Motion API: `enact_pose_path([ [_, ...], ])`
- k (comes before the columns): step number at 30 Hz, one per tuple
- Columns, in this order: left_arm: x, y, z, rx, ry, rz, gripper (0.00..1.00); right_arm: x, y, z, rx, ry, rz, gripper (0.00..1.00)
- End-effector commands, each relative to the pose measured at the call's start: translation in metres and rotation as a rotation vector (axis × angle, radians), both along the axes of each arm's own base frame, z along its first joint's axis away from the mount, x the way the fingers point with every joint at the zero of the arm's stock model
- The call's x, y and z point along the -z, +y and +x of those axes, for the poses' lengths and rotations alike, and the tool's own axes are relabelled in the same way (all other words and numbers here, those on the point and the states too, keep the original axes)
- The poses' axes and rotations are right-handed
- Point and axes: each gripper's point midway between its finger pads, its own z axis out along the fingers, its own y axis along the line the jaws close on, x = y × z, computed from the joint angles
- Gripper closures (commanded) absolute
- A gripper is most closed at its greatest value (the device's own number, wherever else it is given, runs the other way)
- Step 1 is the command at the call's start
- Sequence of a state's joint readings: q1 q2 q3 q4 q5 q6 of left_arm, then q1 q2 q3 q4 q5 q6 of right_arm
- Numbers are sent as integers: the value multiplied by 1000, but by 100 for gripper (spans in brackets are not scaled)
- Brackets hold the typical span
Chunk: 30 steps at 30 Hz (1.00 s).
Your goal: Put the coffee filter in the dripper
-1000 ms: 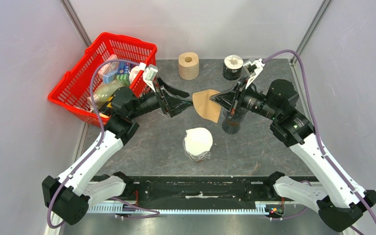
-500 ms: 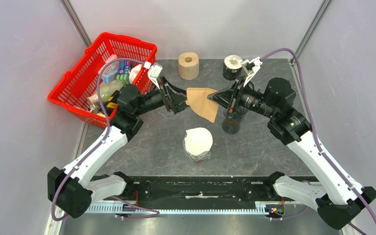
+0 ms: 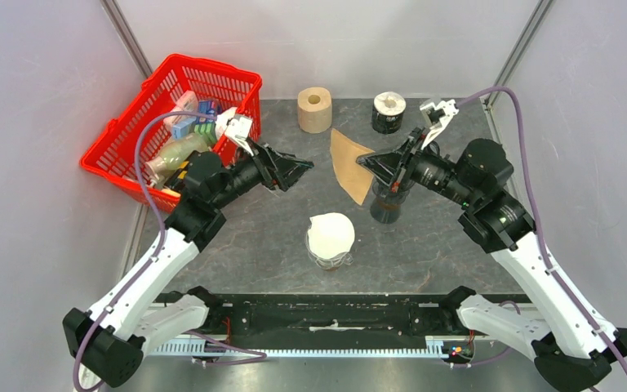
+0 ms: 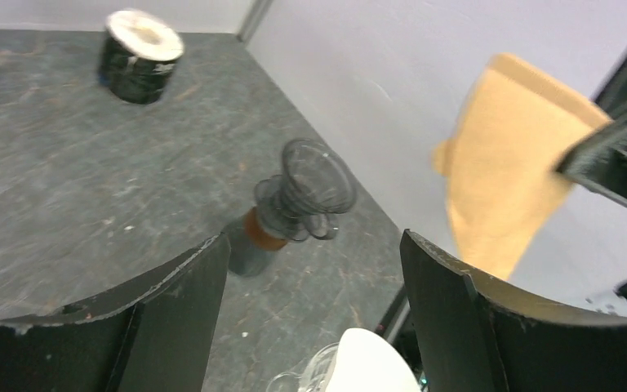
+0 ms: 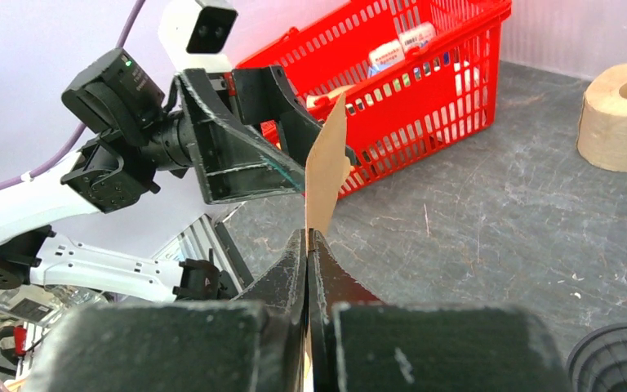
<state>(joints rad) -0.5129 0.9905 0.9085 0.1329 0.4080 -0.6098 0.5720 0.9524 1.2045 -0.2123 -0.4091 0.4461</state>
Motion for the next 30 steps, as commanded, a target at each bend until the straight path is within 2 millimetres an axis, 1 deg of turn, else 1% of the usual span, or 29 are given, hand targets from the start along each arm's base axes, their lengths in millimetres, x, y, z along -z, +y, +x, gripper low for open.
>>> enact_pose_path([
  [1,11,23,12,-150,-11,73,16,-13,-7,-6,10,-51,7,100],
  [6,-11,13,5,-85,-50,11,16,-11,-3,-8,-15,-38,5,100],
  [8,-16,9,6,-68,-47,-3,15,-11,-3,-9,-19,-37,5,100],
  [12,-24,-1,1,1,-55,-40,15,-10,-3,-7,-12,-36,1,100],
  [20,-42,-10,-6,68,-84,-101,15,-6,-1,-5,-20,-24,-9,100],
  [30,-39,-19,6,83,-58,-111,16,-8,2,-7,-39,-28,-3,100],
])
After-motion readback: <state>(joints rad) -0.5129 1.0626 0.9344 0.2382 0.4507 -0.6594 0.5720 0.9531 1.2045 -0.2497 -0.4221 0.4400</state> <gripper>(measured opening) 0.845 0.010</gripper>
